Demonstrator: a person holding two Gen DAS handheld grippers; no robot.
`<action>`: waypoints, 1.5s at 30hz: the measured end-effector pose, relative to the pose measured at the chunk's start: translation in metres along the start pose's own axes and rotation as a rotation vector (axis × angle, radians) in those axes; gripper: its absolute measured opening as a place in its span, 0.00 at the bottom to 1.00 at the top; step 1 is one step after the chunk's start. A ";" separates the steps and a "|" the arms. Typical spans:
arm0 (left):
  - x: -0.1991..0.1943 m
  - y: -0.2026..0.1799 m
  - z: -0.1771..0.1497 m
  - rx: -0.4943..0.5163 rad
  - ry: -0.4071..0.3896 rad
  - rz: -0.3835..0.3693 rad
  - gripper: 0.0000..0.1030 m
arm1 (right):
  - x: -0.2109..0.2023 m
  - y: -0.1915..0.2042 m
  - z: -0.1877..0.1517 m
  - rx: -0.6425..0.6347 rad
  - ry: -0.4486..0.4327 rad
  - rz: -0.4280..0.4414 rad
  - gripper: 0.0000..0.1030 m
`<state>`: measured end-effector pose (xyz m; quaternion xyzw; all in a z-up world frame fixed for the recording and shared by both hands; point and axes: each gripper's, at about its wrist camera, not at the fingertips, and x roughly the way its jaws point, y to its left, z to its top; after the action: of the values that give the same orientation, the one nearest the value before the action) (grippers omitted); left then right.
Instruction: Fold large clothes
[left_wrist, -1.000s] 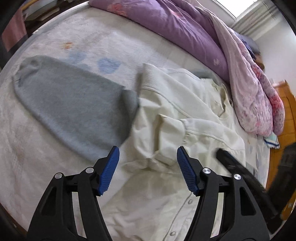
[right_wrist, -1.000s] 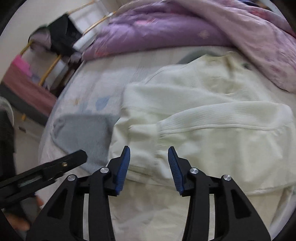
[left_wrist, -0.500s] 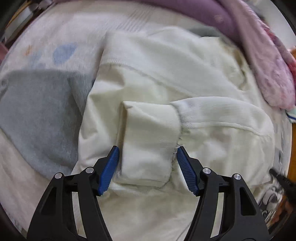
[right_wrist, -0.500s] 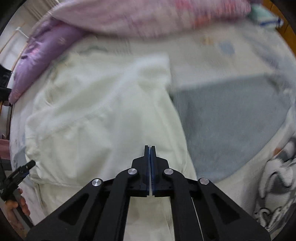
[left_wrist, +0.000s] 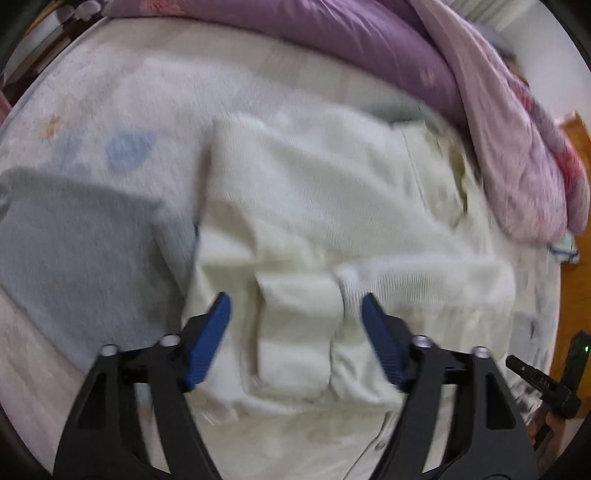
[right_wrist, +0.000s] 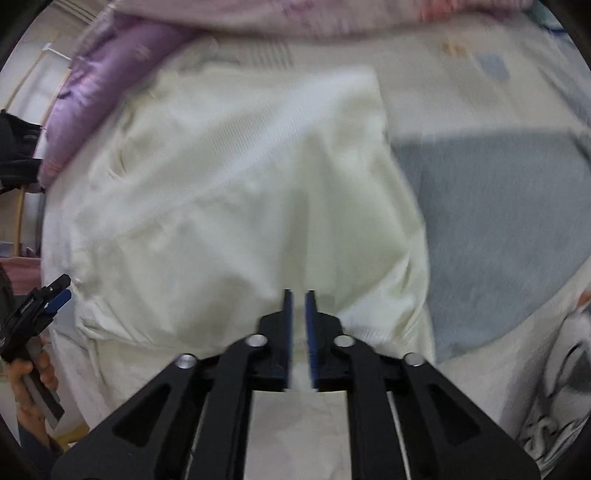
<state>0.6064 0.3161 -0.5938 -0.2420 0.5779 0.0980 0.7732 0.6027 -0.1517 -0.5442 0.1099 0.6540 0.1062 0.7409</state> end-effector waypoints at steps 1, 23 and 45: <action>0.000 0.004 0.011 -0.011 -0.007 0.001 0.76 | -0.004 -0.001 0.010 0.004 -0.009 0.001 0.36; 0.105 0.030 0.146 -0.070 0.133 0.154 0.76 | 0.100 -0.079 0.183 0.251 0.089 -0.080 0.61; -0.012 -0.067 0.103 0.172 -0.172 0.186 0.09 | -0.009 -0.013 0.119 -0.043 -0.201 -0.035 0.05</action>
<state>0.7186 0.3102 -0.5427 -0.1111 0.5355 0.1397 0.8255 0.7196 -0.1699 -0.5249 0.0923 0.5760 0.0957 0.8066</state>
